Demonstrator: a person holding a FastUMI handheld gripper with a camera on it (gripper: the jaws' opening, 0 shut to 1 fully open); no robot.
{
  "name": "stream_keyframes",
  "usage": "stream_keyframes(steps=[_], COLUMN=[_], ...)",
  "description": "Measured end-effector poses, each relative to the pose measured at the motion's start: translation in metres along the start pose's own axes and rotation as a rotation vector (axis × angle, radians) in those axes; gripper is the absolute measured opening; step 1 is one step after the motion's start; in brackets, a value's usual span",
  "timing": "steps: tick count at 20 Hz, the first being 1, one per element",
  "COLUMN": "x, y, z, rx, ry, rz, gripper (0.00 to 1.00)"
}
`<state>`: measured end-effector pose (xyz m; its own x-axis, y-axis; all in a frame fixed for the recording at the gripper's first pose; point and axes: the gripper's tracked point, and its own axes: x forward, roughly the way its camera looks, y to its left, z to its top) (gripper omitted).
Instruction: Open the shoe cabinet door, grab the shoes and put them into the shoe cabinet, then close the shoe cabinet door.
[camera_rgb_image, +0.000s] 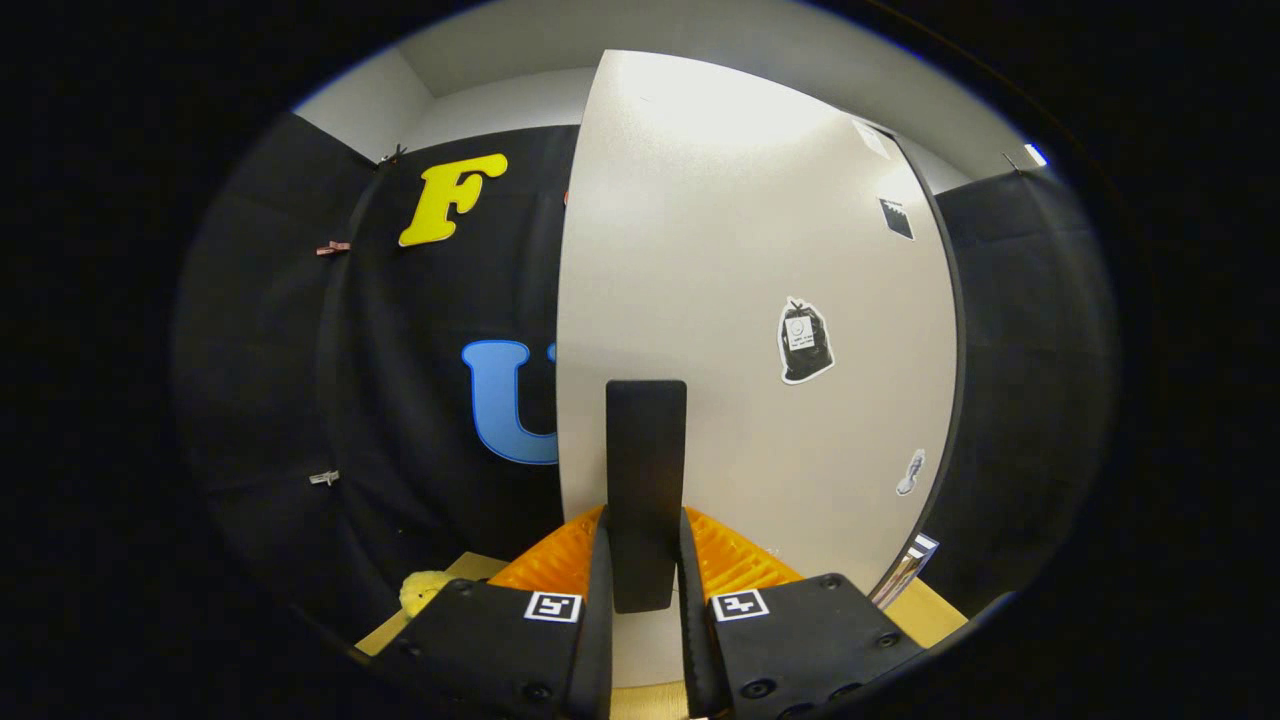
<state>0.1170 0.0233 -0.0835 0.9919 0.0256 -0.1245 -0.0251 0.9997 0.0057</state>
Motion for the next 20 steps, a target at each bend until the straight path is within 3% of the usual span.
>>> stream_keyframes(steps=[9,20], x=[-0.071,-0.123], y=[-0.038,-0.093], z=[0.0,0.0], rx=[0.04,0.054], ry=[0.039,0.056], rz=[0.086,0.125], gripper=[0.32,0.32])
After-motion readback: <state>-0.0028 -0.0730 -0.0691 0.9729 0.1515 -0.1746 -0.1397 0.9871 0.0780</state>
